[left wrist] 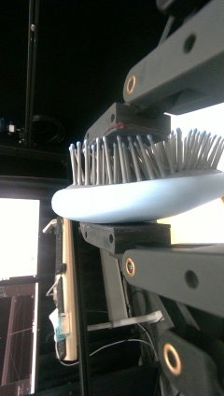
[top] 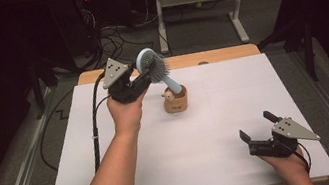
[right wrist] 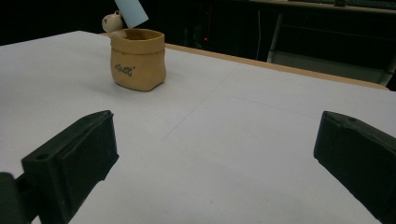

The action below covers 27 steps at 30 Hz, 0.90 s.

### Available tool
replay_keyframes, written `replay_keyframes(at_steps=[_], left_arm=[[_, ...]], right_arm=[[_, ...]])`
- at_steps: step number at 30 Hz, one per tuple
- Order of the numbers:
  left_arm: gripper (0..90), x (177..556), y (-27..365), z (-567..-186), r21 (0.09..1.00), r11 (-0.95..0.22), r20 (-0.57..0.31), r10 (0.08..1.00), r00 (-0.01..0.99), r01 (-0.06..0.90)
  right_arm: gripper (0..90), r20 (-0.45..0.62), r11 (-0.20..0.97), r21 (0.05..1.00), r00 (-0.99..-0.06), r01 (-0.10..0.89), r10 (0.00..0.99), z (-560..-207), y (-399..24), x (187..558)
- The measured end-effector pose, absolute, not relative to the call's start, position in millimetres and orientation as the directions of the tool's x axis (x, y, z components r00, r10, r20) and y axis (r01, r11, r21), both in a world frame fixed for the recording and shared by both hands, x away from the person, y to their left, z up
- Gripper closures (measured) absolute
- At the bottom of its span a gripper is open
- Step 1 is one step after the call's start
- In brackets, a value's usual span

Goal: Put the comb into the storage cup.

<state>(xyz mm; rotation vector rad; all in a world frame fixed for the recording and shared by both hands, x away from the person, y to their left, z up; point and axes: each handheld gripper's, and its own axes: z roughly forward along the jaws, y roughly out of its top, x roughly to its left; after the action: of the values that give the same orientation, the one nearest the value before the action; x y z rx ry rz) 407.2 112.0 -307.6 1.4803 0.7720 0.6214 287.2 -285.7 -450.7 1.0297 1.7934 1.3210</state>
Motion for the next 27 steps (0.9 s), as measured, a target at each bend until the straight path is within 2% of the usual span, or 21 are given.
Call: replay_keyframes(at_steps=[10, 27], left_arm=[[58.0, 414.8, 115.9, -307.3, 0.994, 0.036, -0.094, 0.780, 0.619, 0.105], [58.0, 422.5, 95.5, -319.0, 0.989, -0.005, -0.086, 0.786, 0.612, 0.146]], right_arm=[[0.3, -0.062, 0.174, 0.964, -0.462, 0.203, 0.885, -451.1, -285.3, 287.4], [0.3, -0.060, 0.171, 0.964, -0.463, 0.203, 0.884, -451.1, -284.7, 287.0]])
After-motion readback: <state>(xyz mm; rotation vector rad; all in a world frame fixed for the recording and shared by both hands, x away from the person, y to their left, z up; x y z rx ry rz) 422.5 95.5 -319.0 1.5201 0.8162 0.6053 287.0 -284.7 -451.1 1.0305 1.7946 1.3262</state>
